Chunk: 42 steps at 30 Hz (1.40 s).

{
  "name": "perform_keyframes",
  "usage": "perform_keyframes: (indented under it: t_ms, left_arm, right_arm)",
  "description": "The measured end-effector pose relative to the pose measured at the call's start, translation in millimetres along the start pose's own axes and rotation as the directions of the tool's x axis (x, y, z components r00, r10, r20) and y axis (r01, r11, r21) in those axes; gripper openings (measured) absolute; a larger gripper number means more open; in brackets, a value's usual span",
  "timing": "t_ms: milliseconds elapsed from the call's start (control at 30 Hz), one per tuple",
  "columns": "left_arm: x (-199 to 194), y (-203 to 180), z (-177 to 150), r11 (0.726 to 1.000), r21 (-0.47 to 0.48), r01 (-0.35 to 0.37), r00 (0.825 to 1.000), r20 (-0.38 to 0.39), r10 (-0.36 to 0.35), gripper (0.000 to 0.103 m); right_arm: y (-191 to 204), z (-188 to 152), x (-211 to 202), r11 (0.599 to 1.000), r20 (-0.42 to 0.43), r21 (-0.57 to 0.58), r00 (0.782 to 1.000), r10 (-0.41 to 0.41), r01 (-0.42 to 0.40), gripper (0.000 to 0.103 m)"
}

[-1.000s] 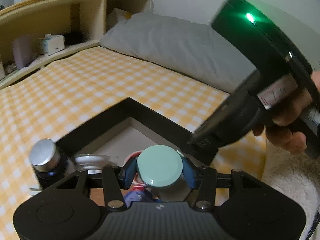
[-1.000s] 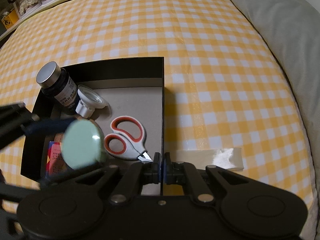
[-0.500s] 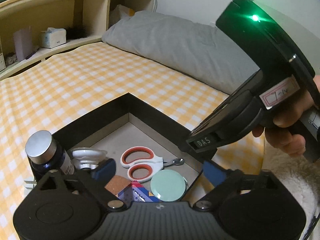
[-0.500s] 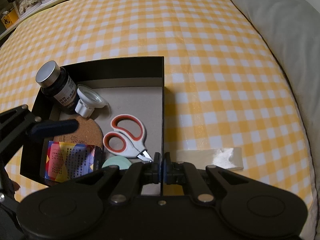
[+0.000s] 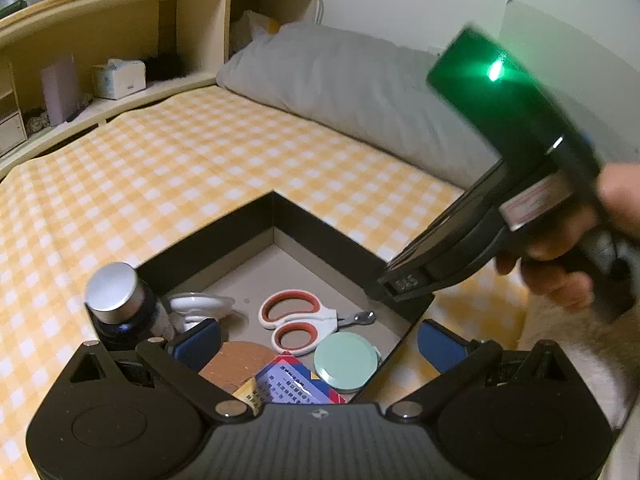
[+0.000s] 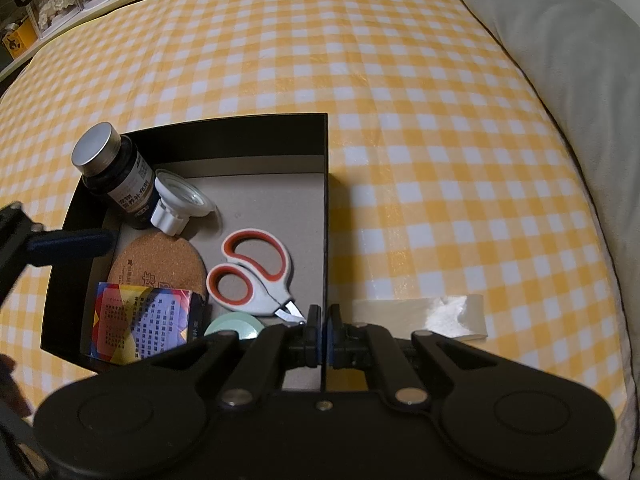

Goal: Organize rigid objects
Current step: 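Lower the mint-green case into the black box and open the left tool, then move the left tool to the grey watch-strap tool and grasp it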

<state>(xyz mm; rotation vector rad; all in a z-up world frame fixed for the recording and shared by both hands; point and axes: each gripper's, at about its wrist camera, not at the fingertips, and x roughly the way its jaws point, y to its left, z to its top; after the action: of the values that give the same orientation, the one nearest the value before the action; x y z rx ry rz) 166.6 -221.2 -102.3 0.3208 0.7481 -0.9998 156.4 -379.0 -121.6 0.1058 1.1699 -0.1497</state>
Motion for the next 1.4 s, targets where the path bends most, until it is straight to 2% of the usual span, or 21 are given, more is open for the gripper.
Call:
perform_keyframes:
  t_ms: [100, 333, 467, 567, 667, 900, 1033, 1100, 1167, 1233, 1300, 1400]
  left_arm:
    - [-15.8, 2.6, 3.2, 1.0, -0.013, -0.001, 1.0, 0.016, 0.001, 0.103]
    - [-58.4, 18.6, 9.2, 0.997, -0.038, -0.063, 0.994, 0.087, 0.066, 0.103]
    - [-75.3, 36.9, 8.5, 0.989, -0.068, -0.133, 0.982, 0.122, 0.141, 0.103]
    - [-83.7, 50.7, 1.2, 0.977, -0.057, -0.204, 0.965, 0.157, 0.21, 0.103]
    - [-86.2, 68.5, -8.3, 0.967, -0.043, -0.25, 0.959, 0.131, 0.253, 0.103]
    - [-80.2, 116.5, -43.6, 0.929, -0.126, -0.348, 0.935, 0.029, 0.354, 0.103]
    - [-74.0, 139.4, -55.8, 0.921, -0.221, -0.32, 0.947, -0.042, 0.319, 0.102]
    - [-71.8, 142.5, -58.5, 0.918, -0.238, -0.316, 0.948, -0.06, 0.311, 0.096]
    - [-68.7, 141.0, -60.2, 0.913, -0.231, -0.336, 0.942, -0.076, 0.328, 0.079]
    - [-64.5, 140.5, -60.3, 0.91, -0.244, -0.335, 0.942, -0.08, 0.325, 0.07]
    - [-59.4, 139.7, -60.5, 0.903, -0.269, -0.334, 0.942, -0.084, 0.324, 0.064]
    - [-47.8, 134.9, -59.3, 0.918, -0.239, -0.318, 0.948, -0.096, 0.303, 0.058]
  right_arm:
    - [-0.1, -0.2, 0.2, 1.0, 0.0, 0.0, 1.0, 0.0, 0.0, 0.003]
    - [-0.3, -0.3, 0.4, 1.0, 0.0, -0.001, 1.0, -0.001, 0.001, 0.003]
    - [-0.3, 0.1, 0.0, 1.0, 0.0, 0.0, 1.0, 0.001, -0.001, 0.003]
    - [-0.2, 0.2, 0.1, 1.0, 0.0, 0.0, 1.0, 0.0, 0.0, 0.003]
    - [-0.3, 0.2, 0.3, 1.0, 0.0, 0.0, 1.0, 0.0, 0.0, 0.003]
    - [-0.9, -0.6, 1.9, 1.0, -0.001, -0.002, 1.0, -0.003, 0.003, 0.003]
    - [-0.1, 0.0, 1.3, 1.0, -0.003, -0.002, 1.0, -0.002, 0.002, 0.003]
    - [-0.1, -0.1, 3.4, 1.0, -0.007, -0.005, 1.0, -0.004, 0.004, 0.003]
    - [-1.4, -0.7, 5.5, 1.0, -0.008, -0.006, 1.0, -0.005, 0.005, 0.003]
    - [-0.5, -0.7, 6.1, 1.0, -0.009, -0.007, 1.0, -0.005, 0.005, 0.003]
    - [-0.9, -0.5, 9.0, 1.0, -0.012, -0.01, 1.0, -0.008, 0.007, 0.003]
    - [-1.1, -0.7, 10.2, 1.0, -0.012, -0.011, 1.0, -0.008, 0.008, 0.003]
